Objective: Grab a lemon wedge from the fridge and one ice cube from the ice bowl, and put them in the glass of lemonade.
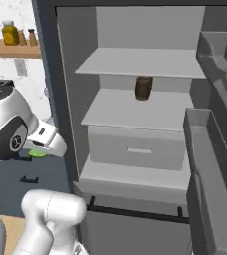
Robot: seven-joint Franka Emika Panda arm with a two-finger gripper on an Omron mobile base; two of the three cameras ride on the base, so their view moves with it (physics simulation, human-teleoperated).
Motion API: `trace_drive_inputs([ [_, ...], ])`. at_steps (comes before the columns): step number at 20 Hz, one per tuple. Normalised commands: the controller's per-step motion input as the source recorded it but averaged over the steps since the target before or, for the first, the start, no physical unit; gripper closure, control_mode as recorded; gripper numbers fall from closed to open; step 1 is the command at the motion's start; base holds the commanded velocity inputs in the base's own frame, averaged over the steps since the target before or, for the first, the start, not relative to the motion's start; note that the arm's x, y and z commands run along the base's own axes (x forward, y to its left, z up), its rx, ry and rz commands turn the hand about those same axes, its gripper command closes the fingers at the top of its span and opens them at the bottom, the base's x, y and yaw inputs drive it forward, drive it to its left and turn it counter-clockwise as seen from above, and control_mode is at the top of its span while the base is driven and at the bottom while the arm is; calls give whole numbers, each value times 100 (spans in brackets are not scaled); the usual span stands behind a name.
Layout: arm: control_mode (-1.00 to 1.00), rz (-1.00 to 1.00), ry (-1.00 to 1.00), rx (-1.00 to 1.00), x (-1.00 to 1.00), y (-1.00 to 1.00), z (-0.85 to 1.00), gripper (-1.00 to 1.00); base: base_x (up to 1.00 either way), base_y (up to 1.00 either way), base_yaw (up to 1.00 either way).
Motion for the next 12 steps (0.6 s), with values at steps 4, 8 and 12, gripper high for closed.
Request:
trace_drive_inputs([
  [4, 100, 0, 0, 0, 0, 0, 0, 100, 7, 100, -25],
  [8, 100, 0, 0, 0, 0, 0, 0, 100, 35, 100, -29],
  [12, 100, 0, 0, 0, 0, 0, 0, 100, 27, 99, -18],
])
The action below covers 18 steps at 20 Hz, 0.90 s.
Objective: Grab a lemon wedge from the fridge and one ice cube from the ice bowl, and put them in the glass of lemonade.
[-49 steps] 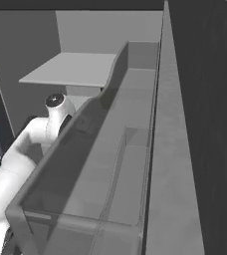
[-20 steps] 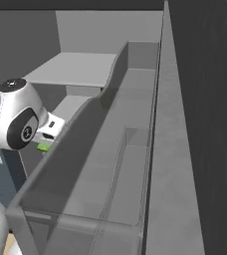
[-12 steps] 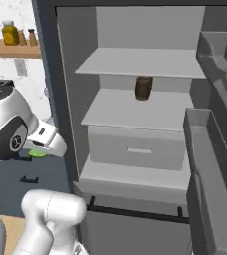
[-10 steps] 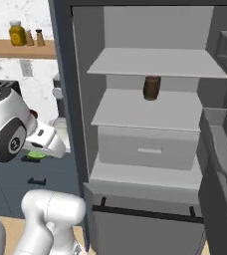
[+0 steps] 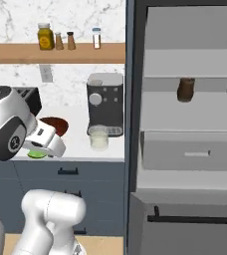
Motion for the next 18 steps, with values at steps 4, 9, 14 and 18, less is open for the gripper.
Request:
trace_drive_inputs([
  [4, 100, 0, 0, 0, 0, 0, 0, 100, 22, 93, -3],
  [9, 100, 0, 0, 0, 0, 0, 0, 100, 71, 22, 0],
  [14, 100, 0, 0, 0, 0, 0, 0, 100, 58, -17, 0],
  [18, 100, 0, 0, 0, 0, 0, 0, 100, 51, -35, 0],
])
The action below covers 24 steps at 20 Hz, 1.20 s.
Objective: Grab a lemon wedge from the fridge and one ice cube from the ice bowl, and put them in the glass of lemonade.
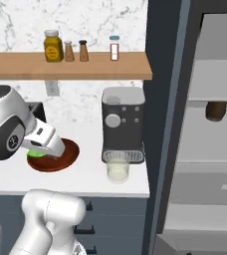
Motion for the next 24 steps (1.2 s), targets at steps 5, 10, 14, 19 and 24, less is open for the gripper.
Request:
trace_drive_inputs([
  [5, 100, 0, 0, 0, 0, 0, 0, 100, 38, -38, 0],
  [10, 100, 0, 0, 0, 0, 0, 0, 100, 54, -13, 0],
  [14, 100, 0, 0, 0, 0, 0, 0, 100, 83, 7, 0],
  [19, -100, 0, 2, 0, 13, 0, 0, 100, 70, 4, 0],
  [24, -100, 0, 8, 2, 27, -32, 0, 100, 0, 0, 0],
])
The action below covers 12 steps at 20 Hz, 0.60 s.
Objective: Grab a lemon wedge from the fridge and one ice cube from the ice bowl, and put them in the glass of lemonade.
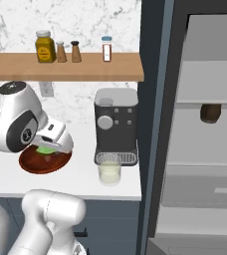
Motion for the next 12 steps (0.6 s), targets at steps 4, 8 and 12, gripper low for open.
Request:
trace_drive_inputs([
  [4, -100, 0, 10, 1, 31, -31, 0, 100, 0, 0, 0],
  [8, -100, 0, 18, 3, 38, -51, -19, 100, 0, 0, 0],
  [12, -100, 0, 4, 0, 93, -63, -64, 100, 0, 0, 0],
])
